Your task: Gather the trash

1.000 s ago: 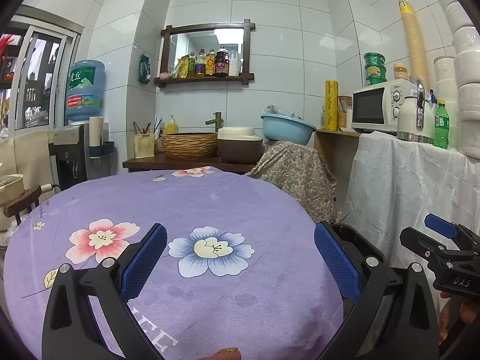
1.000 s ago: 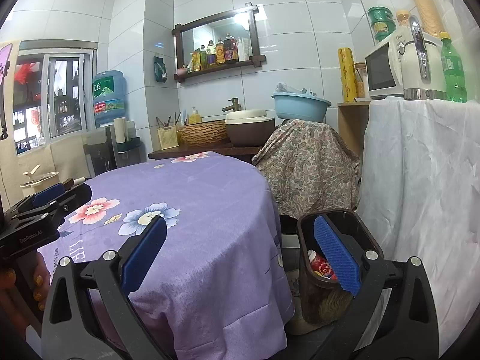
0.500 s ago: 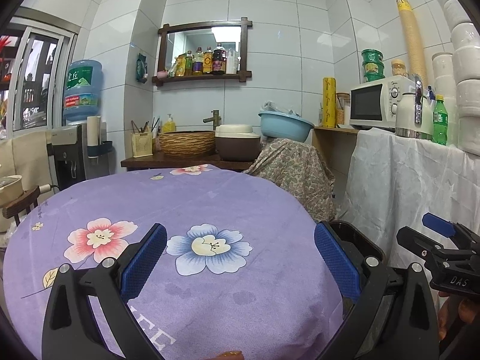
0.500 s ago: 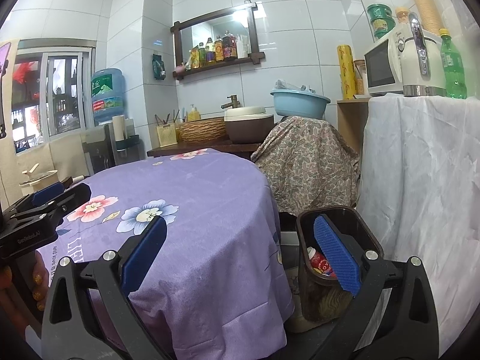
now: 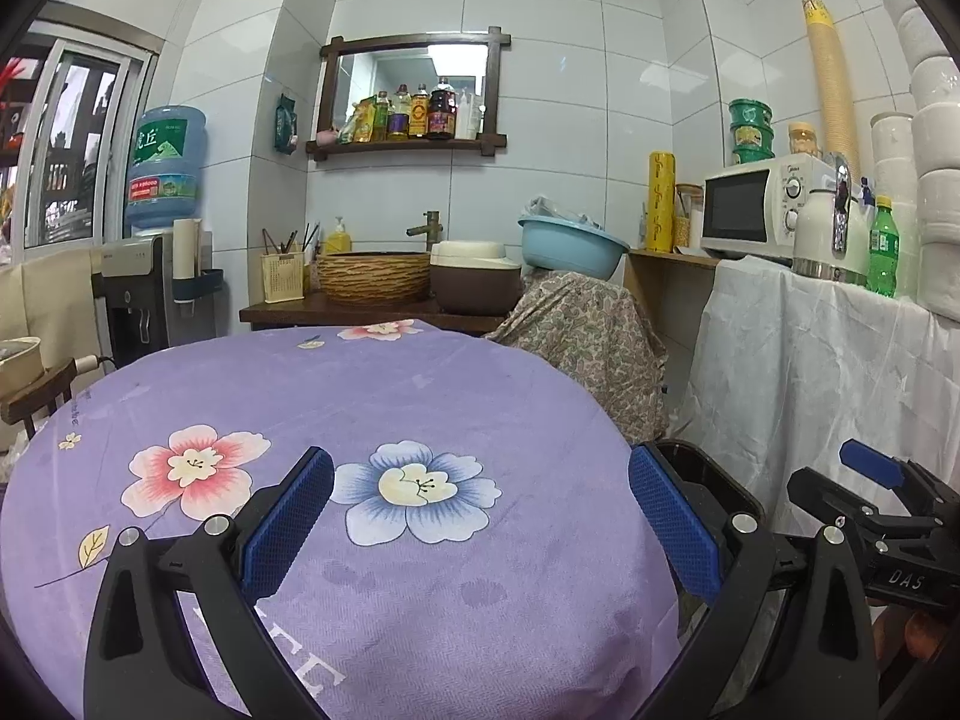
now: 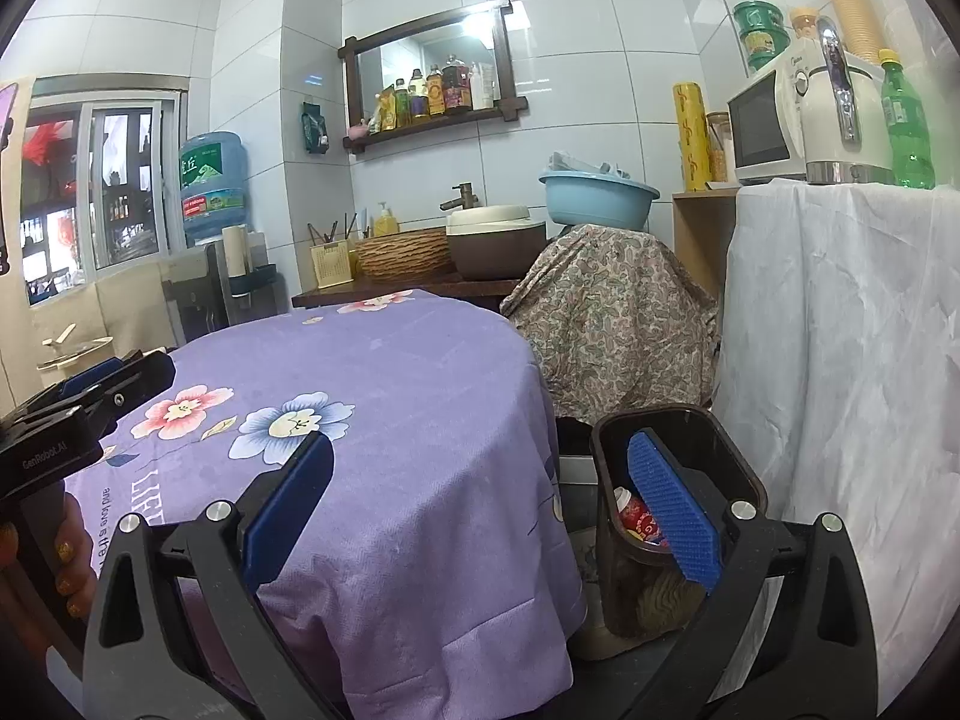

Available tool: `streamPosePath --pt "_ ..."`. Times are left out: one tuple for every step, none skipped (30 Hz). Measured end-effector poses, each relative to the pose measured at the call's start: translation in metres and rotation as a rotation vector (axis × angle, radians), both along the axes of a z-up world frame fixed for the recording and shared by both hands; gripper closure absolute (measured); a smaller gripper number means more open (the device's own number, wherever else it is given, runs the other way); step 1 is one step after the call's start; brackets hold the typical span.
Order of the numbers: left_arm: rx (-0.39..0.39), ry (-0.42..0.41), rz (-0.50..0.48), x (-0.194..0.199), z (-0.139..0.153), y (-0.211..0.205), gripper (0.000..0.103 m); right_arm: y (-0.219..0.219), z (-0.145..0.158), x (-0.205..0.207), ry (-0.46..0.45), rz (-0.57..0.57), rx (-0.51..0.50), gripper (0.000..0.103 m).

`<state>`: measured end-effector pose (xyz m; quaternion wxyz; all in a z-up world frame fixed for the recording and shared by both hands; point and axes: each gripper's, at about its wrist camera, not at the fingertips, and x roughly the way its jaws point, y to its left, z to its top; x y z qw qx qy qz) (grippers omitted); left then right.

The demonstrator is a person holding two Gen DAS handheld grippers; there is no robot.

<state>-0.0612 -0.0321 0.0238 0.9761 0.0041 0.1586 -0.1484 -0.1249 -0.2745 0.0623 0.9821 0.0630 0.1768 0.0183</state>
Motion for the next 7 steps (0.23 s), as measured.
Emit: streamPosePath --pt "0.006 0.004 0.0 0.0005 -0.001 -0.0011 0.005 -0.0002 -0.0003 0.0 0.001 0.0 0.0 0.006" --pt "0.011 0.008 -0.001 0.0011 -0.0018 -0.0022 0.005 -0.0001 -0.0007 0.0 0.003 -0.001 0.0 0.006" --pt "0.014 0.01 -0.004 0.0011 -0.0023 -0.0033 0.005 0.0001 -0.001 0.0 0.004 -0.002 -0.001 0.006" --pt "0.016 0.011 -0.005 0.0011 -0.0026 -0.0041 0.005 0.0 -0.0013 0.0003 0.007 -0.003 -0.003 0.006" --pt "0.018 0.011 -0.004 0.0009 -0.0027 -0.0049 0.005 -0.0002 -0.0017 0.0005 0.009 -0.004 -0.004 0.006" --pt "0.021 0.01 -0.002 0.0008 -0.0026 -0.006 0.005 -0.0002 -0.0022 0.0008 0.01 -0.005 -0.003 0.006" --pt "0.023 0.009 -0.001 0.0009 -0.0025 -0.0063 0.005 -0.0004 -0.0025 0.001 0.012 -0.005 -0.003 0.006"
